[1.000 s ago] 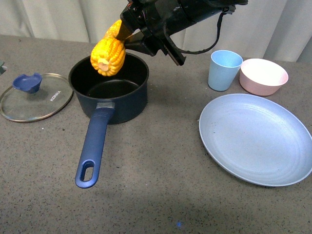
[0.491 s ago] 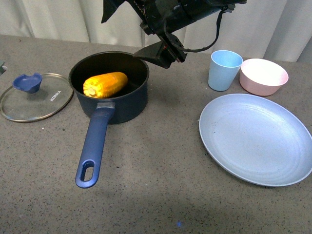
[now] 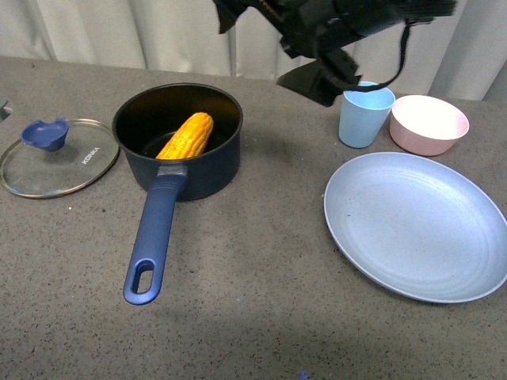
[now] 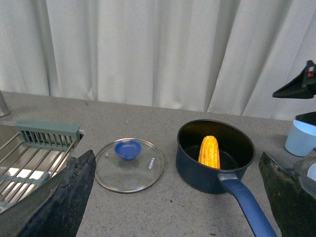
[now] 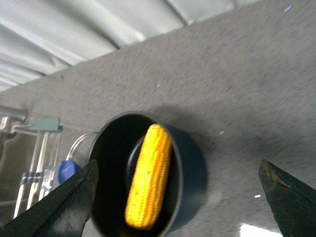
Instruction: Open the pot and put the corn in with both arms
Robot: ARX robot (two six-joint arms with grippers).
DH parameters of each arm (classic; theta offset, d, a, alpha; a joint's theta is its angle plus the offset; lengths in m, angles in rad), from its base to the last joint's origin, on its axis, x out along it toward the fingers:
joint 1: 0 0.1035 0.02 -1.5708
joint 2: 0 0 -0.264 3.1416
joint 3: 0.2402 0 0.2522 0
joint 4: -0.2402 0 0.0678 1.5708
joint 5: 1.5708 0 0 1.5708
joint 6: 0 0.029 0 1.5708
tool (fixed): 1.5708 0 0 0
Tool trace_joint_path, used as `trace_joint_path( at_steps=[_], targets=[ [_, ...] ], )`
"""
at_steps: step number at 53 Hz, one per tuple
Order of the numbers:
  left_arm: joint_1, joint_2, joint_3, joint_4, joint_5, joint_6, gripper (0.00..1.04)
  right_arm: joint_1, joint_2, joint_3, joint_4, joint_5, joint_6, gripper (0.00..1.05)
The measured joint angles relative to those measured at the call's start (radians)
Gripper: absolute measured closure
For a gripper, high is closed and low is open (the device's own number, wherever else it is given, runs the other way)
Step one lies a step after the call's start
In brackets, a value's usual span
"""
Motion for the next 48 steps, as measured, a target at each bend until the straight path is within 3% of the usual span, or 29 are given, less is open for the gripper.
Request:
trace_joint_path(
  at_steps=[11,30,38,43,48],
  targets=[
    [0.0,0.0,0.0,0.0,0.0,0.0,0.07,-0.069,-0.217,-0.293,0.103,0.196,-0.231,0.09],
    [0.0,0.0,0.0,0.0,0.0,0.0,0.07,-0.132,-0.553,-0.677,0.257,0.349,-0.447,0.09],
    [0.0,0.0,0.0,0.0,0.0,0.0,0.07,-0.177,-0.619,-0.771,0.262,0.383,-0.474,0.09],
    [0.0,0.0,0.0,0.0,0.0,0.0,0.07,-0.195,-0.557,-0.887,0.639,0.353,-0.572,0.23],
    [0.0,0.0,0.0,0.0,0.0,0.0,0.07,-0.211,-0.559,-0.995,0.89,0.33,-0.628,0.38]
  ],
)
